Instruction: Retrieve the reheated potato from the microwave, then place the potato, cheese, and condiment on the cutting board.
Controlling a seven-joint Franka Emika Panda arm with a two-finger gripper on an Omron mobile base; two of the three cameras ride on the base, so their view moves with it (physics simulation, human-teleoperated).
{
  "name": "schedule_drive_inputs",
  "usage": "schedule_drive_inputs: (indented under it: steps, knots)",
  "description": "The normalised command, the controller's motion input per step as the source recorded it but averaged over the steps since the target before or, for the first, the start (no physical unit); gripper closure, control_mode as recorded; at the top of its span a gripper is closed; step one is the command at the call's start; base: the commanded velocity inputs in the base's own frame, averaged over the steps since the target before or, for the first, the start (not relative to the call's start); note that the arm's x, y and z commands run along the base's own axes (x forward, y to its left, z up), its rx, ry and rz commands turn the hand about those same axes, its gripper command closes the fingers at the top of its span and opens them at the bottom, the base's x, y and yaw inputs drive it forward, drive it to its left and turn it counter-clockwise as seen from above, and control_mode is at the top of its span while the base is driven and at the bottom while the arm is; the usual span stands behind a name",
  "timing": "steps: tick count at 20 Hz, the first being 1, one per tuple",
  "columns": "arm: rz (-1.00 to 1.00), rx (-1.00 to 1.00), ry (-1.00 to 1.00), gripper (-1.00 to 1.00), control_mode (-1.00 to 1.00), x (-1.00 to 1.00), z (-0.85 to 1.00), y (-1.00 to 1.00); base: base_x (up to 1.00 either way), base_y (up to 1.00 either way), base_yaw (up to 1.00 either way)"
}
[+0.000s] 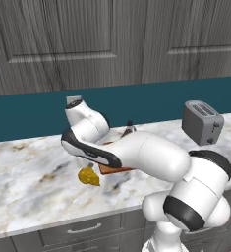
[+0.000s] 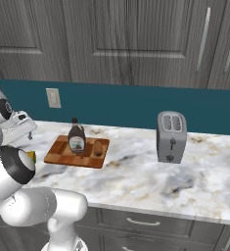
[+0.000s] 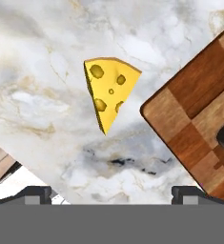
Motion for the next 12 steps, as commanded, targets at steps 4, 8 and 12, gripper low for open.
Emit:
schedule_drive_inputs:
  steps: [4, 8, 12]
  knots:
    - [0.09, 0.05, -0.01, -1.00, -1.00, 0.00, -0.22, 0.07, 0.00, 0.00, 0.00]
    - [0.05, 0.10, -0.03, -1.00, -1.00, 0.04, -0.22, 0.03, 0.00, 0.00, 0.00]
    - [0.00, 0.14, 0.00, -1.00, -1.00, 0.26, -0.26, 0.00, 0.00, 0.00, 0.00]
